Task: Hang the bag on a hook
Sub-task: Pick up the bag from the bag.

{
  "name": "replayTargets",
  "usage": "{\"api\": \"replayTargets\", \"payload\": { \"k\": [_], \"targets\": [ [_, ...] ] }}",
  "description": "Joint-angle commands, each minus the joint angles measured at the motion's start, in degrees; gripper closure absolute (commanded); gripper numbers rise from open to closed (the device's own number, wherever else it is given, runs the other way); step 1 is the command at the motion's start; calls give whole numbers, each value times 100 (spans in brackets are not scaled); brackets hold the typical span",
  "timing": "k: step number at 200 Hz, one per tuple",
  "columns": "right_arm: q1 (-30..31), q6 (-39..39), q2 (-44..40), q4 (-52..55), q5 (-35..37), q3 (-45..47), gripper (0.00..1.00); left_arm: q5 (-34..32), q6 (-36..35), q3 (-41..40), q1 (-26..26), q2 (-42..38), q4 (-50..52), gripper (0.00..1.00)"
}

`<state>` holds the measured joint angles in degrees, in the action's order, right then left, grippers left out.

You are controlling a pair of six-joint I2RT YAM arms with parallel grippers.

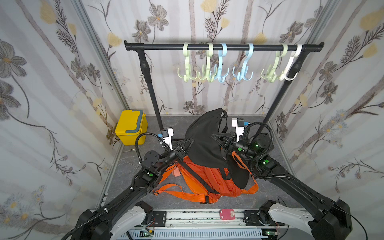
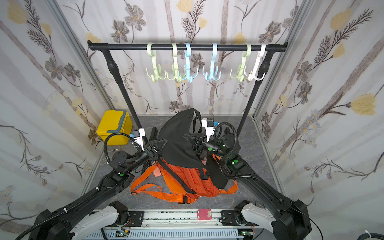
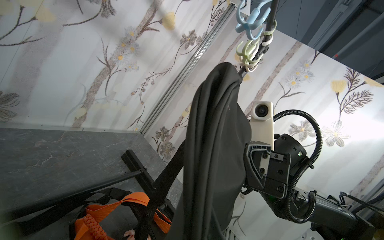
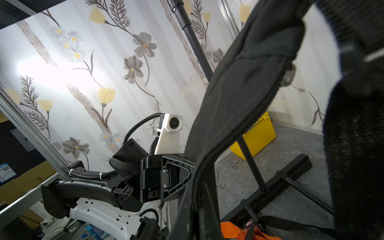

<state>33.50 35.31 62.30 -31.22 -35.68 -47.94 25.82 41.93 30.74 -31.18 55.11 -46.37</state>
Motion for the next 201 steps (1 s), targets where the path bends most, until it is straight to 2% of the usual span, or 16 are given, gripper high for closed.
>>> {"api": "replayTargets", "payload": {
  "k": [1,22,37,42,49,64,90,108,174,201],
  "targets": [
    [-18,-460,-172,567,440,-20,83,-56,-303,219,0,-182,290,100],
    [-32,-930,-533,1185,1025,48,50,-38,-490,384,2,-297,657,100],
    [-62,-1202,-904,1403,1384,235,33,-42,-582,448,7,-325,824,100],
    [-77,-1307,-1069,1471,1518,323,23,-34,-587,457,4,-326,839,100],
    [-97,-1423,-1235,1583,1702,405,19,-12,-584,459,3,-319,841,100],
    [-222,-1572,-1444,1831,2152,618,17,62,-582,487,0,-271,825,100],
    [-676,-1505,-1365,1960,2442,812,16,125,-580,533,-2,-258,810,100],
    [-869,-1466,-1145,1768,2281,909,16,119,-603,550,2,-288,879,100],
    [-871,-1720,-85,1028,1437,671,12,60,-571,484,-9,-468,1021,100],
    [-856,-1745,298,717,1358,596,11,53,-546,477,-3,-493,1016,100]
  ]
}}
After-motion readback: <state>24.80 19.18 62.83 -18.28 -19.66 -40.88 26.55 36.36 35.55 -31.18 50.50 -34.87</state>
